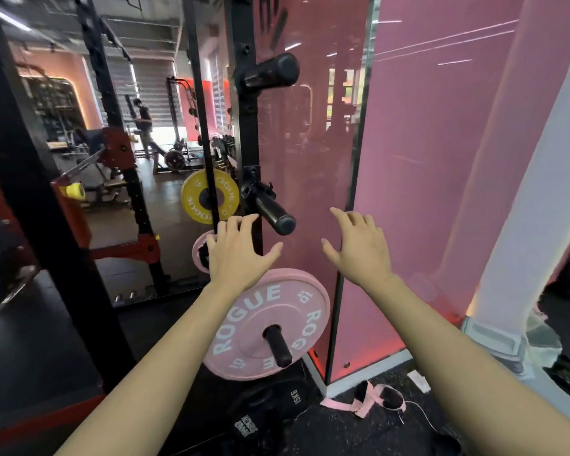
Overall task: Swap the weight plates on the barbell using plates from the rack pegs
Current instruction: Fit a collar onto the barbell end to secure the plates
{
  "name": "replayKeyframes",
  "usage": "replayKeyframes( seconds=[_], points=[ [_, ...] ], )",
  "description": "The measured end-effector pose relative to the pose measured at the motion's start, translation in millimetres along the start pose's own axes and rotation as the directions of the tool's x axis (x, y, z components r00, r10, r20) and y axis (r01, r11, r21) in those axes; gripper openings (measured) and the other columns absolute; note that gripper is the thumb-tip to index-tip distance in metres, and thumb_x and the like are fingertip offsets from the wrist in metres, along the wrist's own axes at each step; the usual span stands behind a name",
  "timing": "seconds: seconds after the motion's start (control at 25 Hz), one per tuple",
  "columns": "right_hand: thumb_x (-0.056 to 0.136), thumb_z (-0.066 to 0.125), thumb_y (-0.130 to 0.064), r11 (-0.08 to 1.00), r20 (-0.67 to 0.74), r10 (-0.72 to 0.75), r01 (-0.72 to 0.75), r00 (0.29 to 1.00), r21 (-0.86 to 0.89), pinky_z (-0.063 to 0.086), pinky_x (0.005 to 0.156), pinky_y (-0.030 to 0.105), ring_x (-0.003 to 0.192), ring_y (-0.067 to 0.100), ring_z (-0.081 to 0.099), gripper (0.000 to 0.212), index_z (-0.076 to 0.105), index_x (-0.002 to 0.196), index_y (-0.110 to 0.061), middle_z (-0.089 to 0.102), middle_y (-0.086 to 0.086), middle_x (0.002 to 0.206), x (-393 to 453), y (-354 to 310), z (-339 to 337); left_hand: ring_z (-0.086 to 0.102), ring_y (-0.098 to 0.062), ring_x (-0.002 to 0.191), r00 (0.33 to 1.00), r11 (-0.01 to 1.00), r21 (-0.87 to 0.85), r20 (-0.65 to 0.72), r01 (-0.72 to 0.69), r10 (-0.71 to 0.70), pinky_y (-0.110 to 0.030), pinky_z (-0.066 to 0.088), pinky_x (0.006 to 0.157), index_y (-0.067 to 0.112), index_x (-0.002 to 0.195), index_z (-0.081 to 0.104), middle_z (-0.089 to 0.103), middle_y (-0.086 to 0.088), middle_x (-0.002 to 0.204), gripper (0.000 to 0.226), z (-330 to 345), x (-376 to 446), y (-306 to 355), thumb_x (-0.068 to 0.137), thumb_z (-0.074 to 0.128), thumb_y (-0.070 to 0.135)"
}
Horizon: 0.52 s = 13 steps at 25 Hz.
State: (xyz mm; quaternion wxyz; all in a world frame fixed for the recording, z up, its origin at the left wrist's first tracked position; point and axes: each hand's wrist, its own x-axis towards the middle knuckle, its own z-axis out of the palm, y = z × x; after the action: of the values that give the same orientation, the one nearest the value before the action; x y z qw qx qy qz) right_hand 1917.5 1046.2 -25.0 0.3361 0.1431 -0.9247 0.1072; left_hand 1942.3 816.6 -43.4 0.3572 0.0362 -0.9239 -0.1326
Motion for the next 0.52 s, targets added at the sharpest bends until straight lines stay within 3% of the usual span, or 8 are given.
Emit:
replayKeyframes(
  seconds=[0.28,0.52],
  points=[
    [0.085,0.06,-0.046,0.974,0.017,-0.197,0.194,0.98,0.119,0.046,0.084,0.045,0.109,0.031,0.049,0.065,0.042,0.142,-0.019,0.056,0.007,0.125,94.3,35.7,65.9,0.044,-0.022,0.116,0.983,0.979,0.108,-0.082,0.173,-0.165,-0.043,0.037,0.091,0.031,0.136,0.046,0.051,0.003,0.124,0.072,32.7,50.8,5.6,0.077,0.046,0.072],
    [0.082,0.063,-0.047,0.933,0.074,-0.318,0.298,0.945,0.202,0.046,0.085,0.045,0.109,0.03,0.049,0.072,0.038,0.144,-0.021,0.055,0.006,0.126,144.2,22.7,133.5,0.044,-0.022,0.117,0.977,0.958,0.193,-0.065,0.214,-0.205,-0.045,0.038,0.091,0.031,0.139,0.042,0.05,0.003,0.129,0.07,59.5,83.8,-22.7,0.077,0.046,0.063]
  ],
)
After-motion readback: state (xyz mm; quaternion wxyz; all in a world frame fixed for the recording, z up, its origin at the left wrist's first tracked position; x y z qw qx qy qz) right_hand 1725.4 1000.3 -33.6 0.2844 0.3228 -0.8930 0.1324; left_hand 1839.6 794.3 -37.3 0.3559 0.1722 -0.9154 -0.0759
